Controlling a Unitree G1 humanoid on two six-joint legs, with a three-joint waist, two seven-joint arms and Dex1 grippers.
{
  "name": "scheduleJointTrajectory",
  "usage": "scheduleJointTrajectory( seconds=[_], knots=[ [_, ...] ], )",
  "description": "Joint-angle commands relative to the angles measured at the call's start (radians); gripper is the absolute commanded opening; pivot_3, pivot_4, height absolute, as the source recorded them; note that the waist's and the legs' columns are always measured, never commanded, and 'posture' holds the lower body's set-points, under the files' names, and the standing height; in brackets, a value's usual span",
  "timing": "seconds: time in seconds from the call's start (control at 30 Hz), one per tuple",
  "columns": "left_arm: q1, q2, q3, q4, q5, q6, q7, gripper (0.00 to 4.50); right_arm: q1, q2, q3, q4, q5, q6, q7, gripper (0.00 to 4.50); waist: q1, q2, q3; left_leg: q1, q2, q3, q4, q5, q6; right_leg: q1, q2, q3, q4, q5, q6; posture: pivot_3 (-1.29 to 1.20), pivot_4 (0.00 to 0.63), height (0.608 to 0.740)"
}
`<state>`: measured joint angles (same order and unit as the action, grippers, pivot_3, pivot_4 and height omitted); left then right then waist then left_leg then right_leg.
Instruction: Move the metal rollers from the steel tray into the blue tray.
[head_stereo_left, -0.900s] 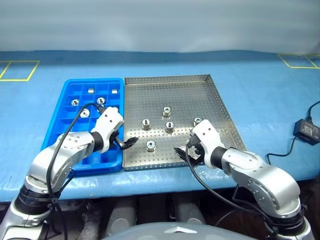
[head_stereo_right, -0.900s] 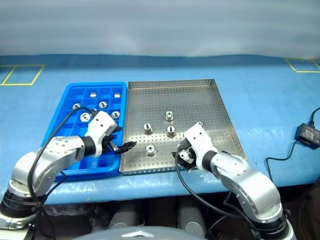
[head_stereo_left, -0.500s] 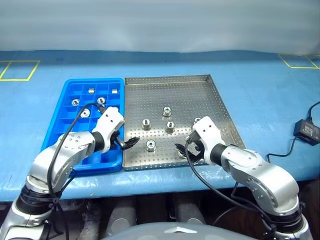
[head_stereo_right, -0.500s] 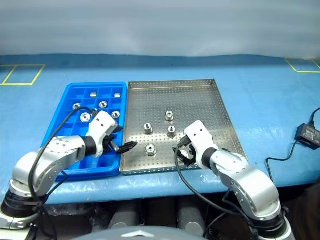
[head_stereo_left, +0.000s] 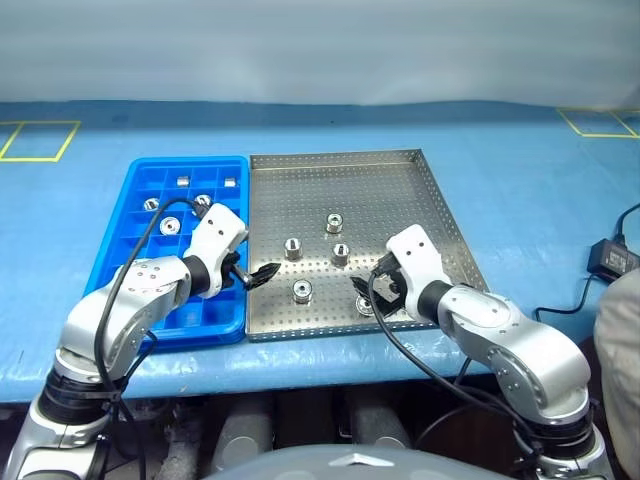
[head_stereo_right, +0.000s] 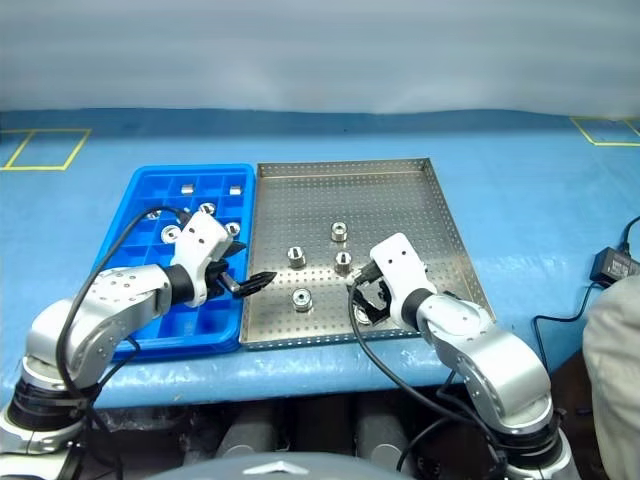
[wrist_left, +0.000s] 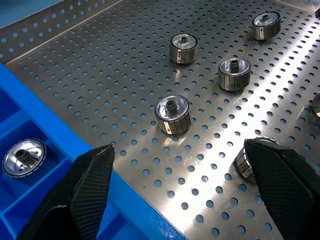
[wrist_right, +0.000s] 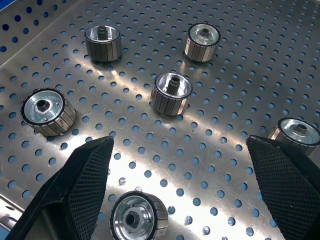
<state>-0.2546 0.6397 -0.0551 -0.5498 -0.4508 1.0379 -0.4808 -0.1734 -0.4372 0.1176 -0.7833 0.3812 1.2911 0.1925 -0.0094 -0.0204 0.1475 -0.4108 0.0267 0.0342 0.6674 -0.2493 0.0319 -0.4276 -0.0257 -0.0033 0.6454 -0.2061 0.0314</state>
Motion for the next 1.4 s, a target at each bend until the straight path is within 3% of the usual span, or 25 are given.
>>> scheduleJointTrajectory(
  seconds=[0.03,0.33,0.73,1.13,1.23,1.4],
  knots=[
    [-0.042,0.002,0.016,0.008,0.003,-0.005,-0.002,4.5,-0.008,0.006,-0.02,-0.019,-0.004,0.005,-0.005,4.48,0.0,0.0,0.0,0.0,0.0,0.0,0.0,0.0,0.0,0.0,0.0,0.0,0.0,0.0,0.0,0.01,0.15,0.74],
    [-0.211,0.02,-0.071,0.124,0.02,0.001,-0.076,4.5,-0.008,0.024,-0.014,-0.021,-0.007,0.01,-0.012,4.48,0.0,0.0,0.0,0.0,0.0,0.0,0.0,0.0,0.0,0.0,0.0,0.0,0.0,0.001,0.002,0.0,0.15,0.74],
    [-0.518,-0.059,-0.328,0.564,0.135,-0.067,-0.26,4.5,0.023,0.067,-0.004,-0.025,-0.029,-0.009,-0.037,4.48,-0.005,0.0,0.0,-0.001,-0.001,0.001,0.0,0.0,0.0,-0.001,0.001,0.001,0.0,0.002,0.003,-0.05,0.15,0.74],
    [-0.605,-0.141,-0.463,0.852,0.319,-0.202,-0.373,4.5,0.06,0.11,-0.015,-0.053,-0.048,-0.01,-0.071,4.48,-0.024,0.0,0.0,-0.001,-0.001,0.001,0.001,0.0,0.001,-0.002,0.001,0.002,0.0,0.002,0.003,-0.09,0.15,0.74],
    [-0.607,-0.151,-0.465,0.879,0.352,-0.218,-0.381,3.92,0.065,0.117,-0.012,-0.054,-0.053,-0.01,-0.076,4.5,-0.027,0.0,0.0,-0.002,-0.001,0.001,0.001,0.0,0.001,-0.002,0.001,0.002,0.0,0.002,0.003,-0.09,0.15,0.74],
    [-0.592,-0.138,-0.455,0.842,0.374,-0.213,-0.415,2.21,0.065,0.124,-0.006,-0.051,-0.058,-0.008,-0.072,4.5,-0.027,0.0,0.0,-0.002,-0.001,0.001,0.001,-0.001,0.002,-0.002,0.001,0.002,0.0,0.002,0.003,-0.07,0.15,0.74]
  ],
)
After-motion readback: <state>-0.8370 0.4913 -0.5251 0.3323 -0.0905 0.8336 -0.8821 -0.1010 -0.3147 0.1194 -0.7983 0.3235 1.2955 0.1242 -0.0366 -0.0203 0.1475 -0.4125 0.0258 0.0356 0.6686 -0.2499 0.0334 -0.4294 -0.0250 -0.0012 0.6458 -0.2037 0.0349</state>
